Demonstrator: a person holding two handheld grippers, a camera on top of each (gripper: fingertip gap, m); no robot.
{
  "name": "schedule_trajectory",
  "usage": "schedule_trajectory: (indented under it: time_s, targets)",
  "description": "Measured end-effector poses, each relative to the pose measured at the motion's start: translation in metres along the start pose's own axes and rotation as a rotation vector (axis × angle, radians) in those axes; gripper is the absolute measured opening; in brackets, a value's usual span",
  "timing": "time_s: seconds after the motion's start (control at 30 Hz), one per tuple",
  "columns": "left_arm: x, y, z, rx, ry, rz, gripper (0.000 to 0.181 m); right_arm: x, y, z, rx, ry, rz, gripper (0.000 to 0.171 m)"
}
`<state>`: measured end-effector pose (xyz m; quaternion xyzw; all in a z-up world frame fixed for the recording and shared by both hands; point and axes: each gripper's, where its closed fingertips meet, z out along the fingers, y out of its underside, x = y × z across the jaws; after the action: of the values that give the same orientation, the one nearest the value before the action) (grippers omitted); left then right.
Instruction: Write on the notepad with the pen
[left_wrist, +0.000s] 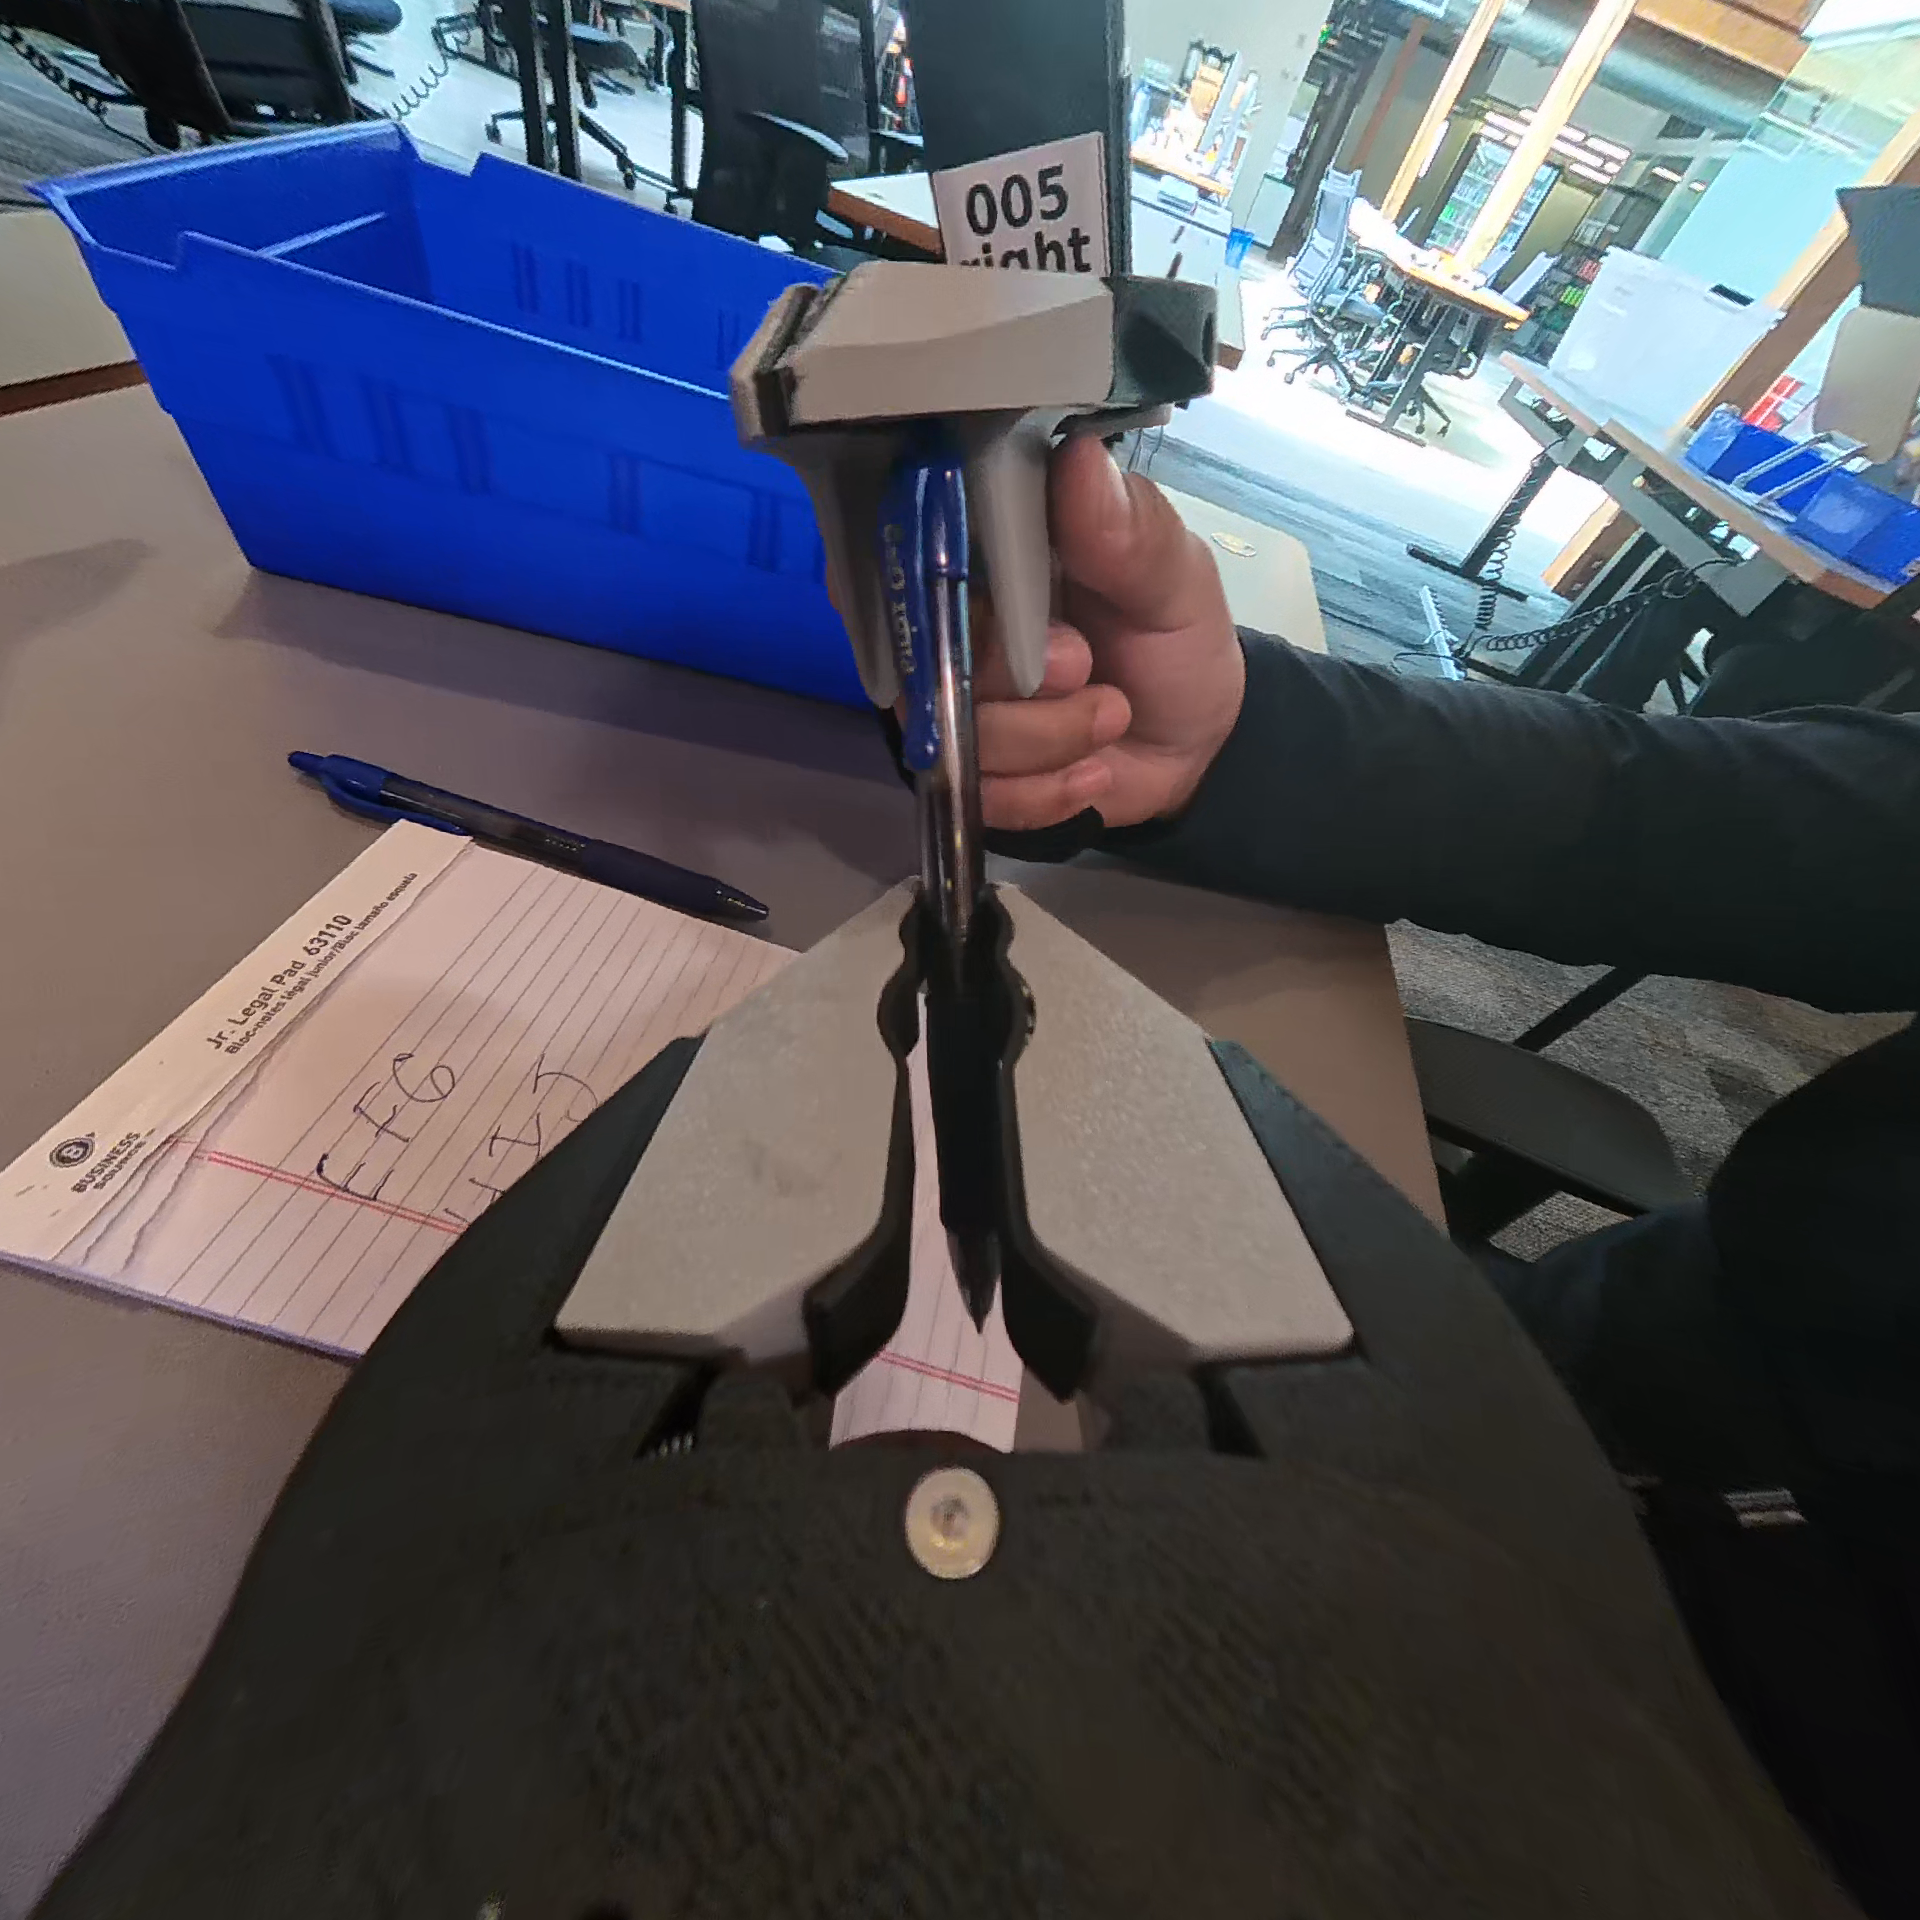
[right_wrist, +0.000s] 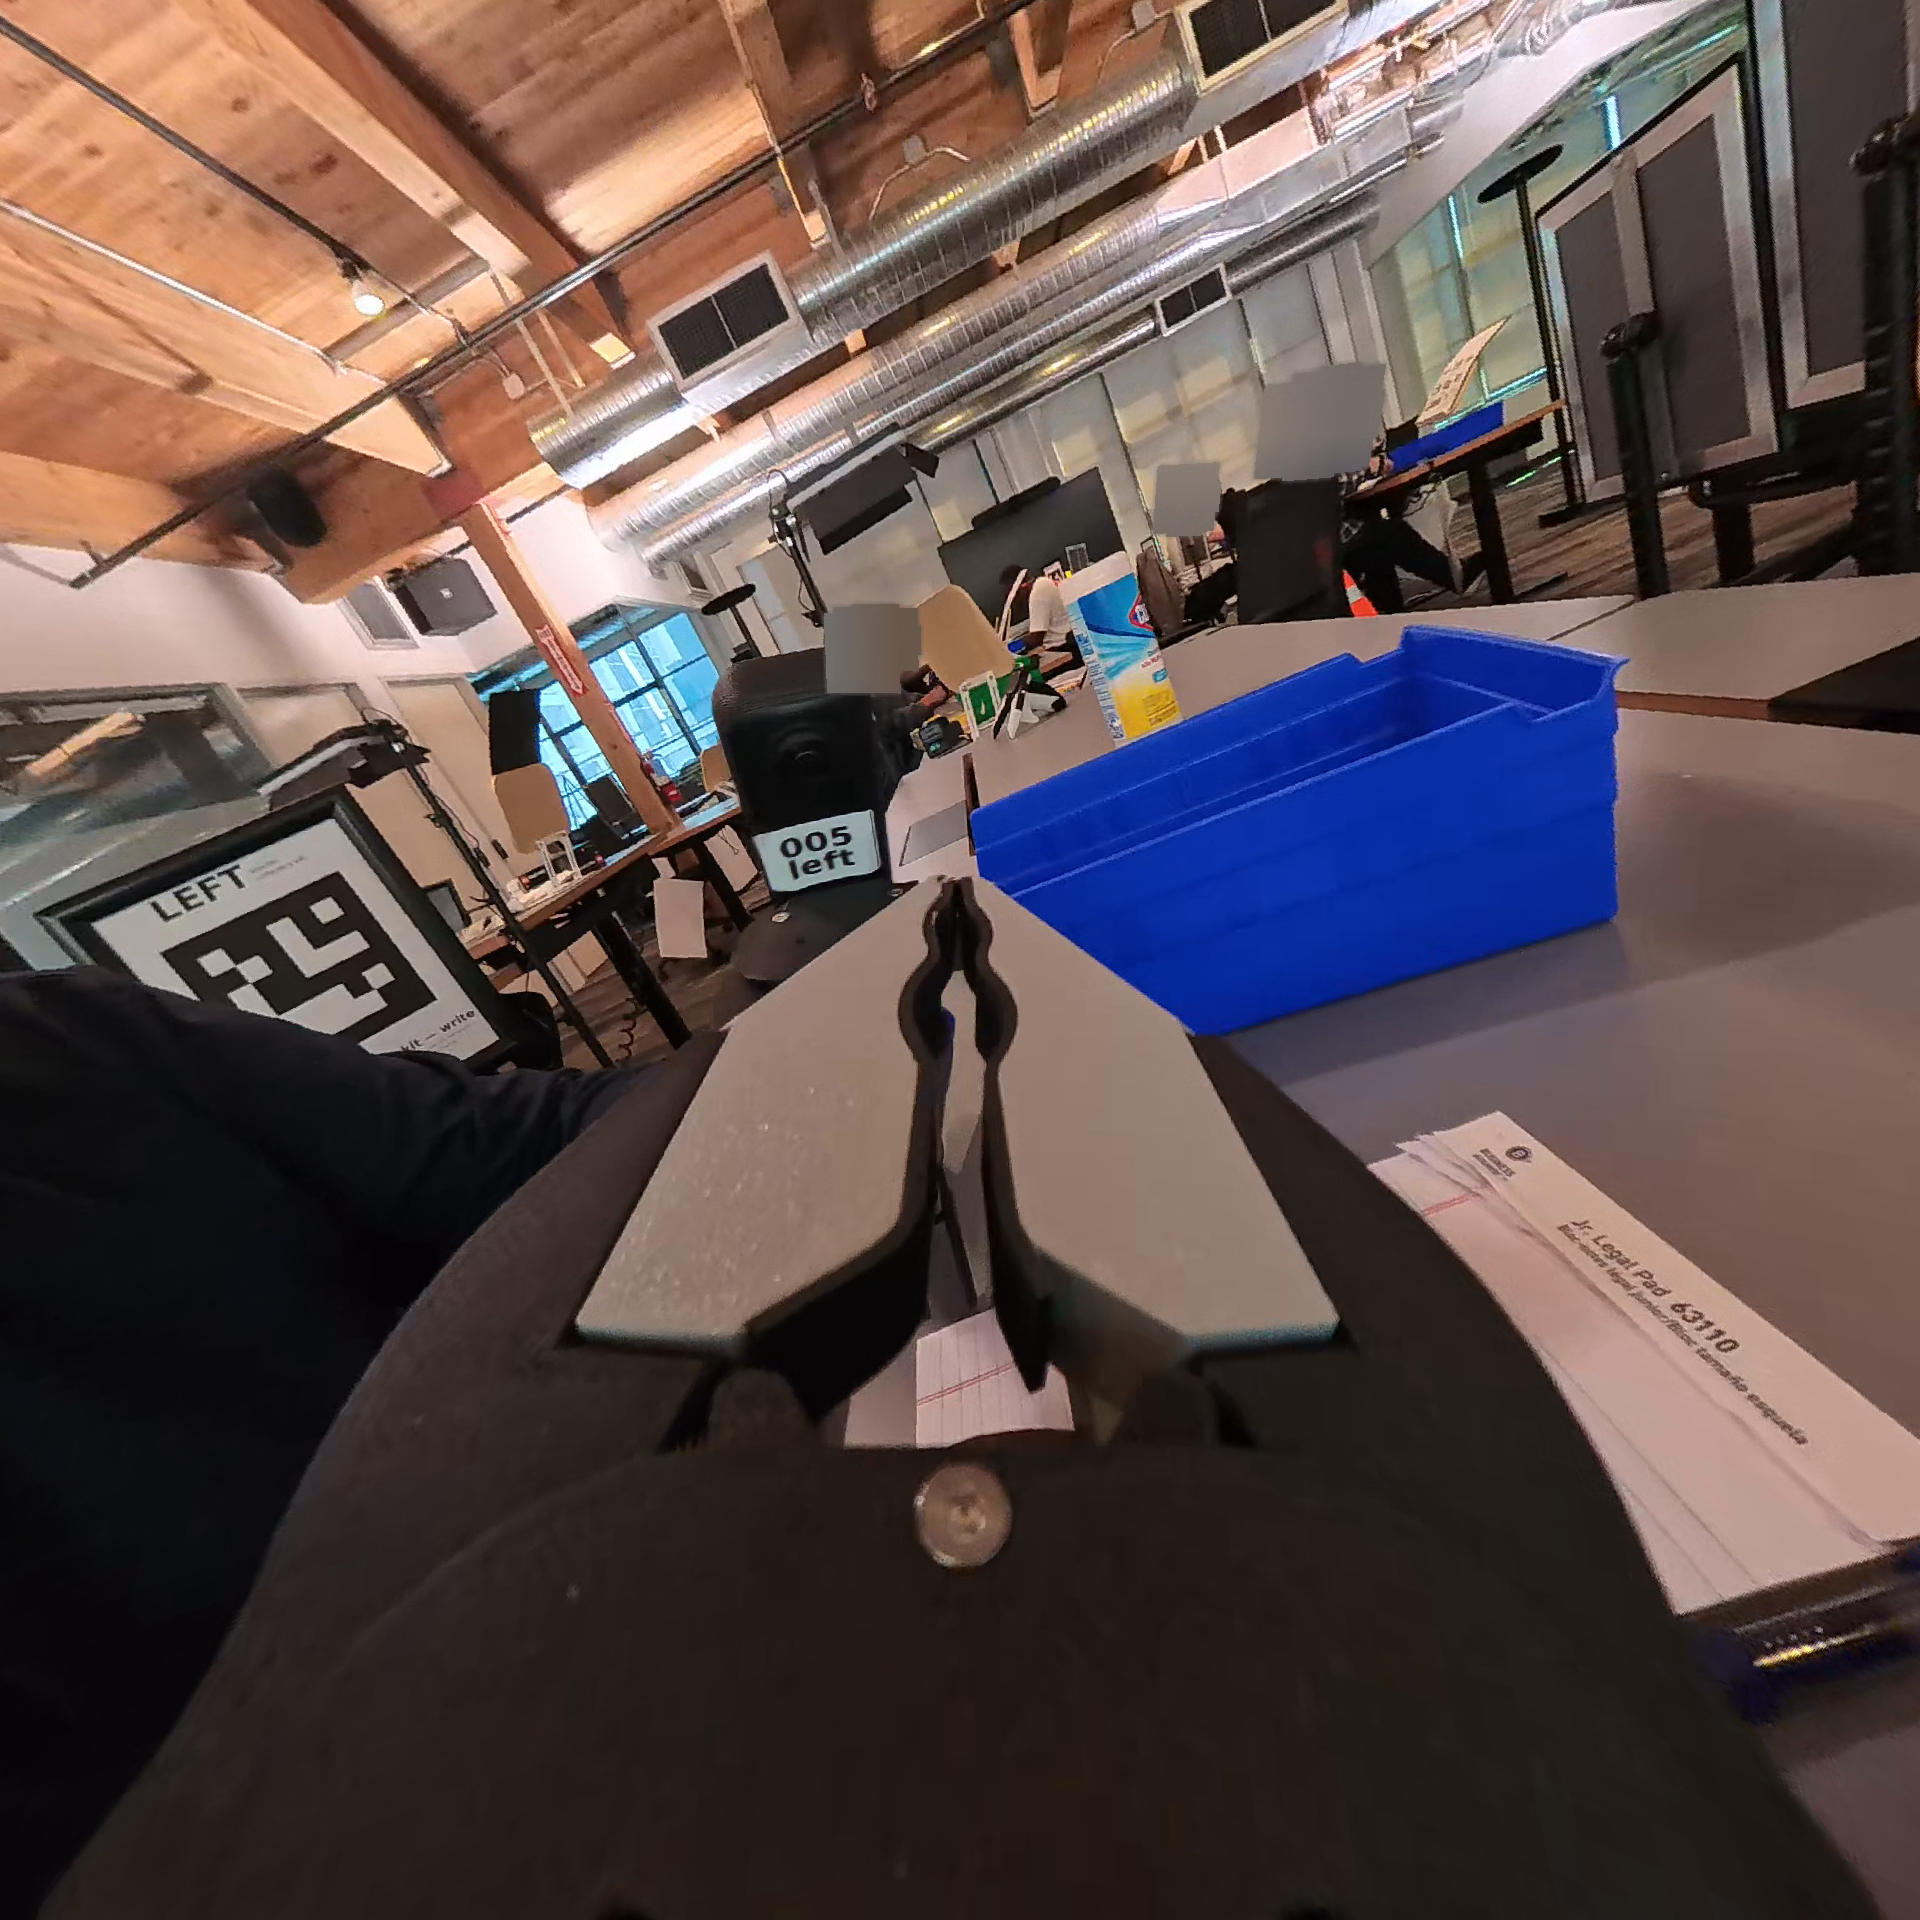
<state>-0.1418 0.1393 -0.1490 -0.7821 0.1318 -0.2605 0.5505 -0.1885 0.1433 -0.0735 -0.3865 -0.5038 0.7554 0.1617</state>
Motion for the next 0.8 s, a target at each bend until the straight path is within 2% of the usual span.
schedule_trajectory:
  time_s: [0.2, 0.4, 0.5, 0.6, 0.67, 0.8]
  targets:
    - [0.0, -0.002, -0.001, 0.014, 0.008, -0.027, 0.006, 0.003, -0.001, 0.001, 0.038, 0.004, 0.038, 0.0]
    - [-0.002, 0.009, 0.004, -0.055, -0.013, -0.018, 0.004, -0.002, 0.01, 0.012, 0.038, -0.044, 0.109, 0.0]
    - [0.0, 0.012, 0.011, -0.059, 0.003, -0.029, 0.004, -0.006, 0.008, 0.016, 0.011, -0.02, 0.048, 0.0]
    - [-0.002, 0.009, 0.011, -0.036, 0.005, -0.038, 0.003, -0.001, -0.011, 0.003, 0.065, 0.053, -0.03, 0.0]
    - [-0.003, 0.003, 0.007, 0.004, 0.02, -0.061, 0.003, 0.01, -0.016, -0.006, 0.063, 0.119, -0.057, 0.021]
    - [-0.008, -0.002, 0.004, 0.046, 0.025, -0.119, 0.003, 0.017, -0.007, -0.006, 0.014, 0.101, 0.01, 0.032]
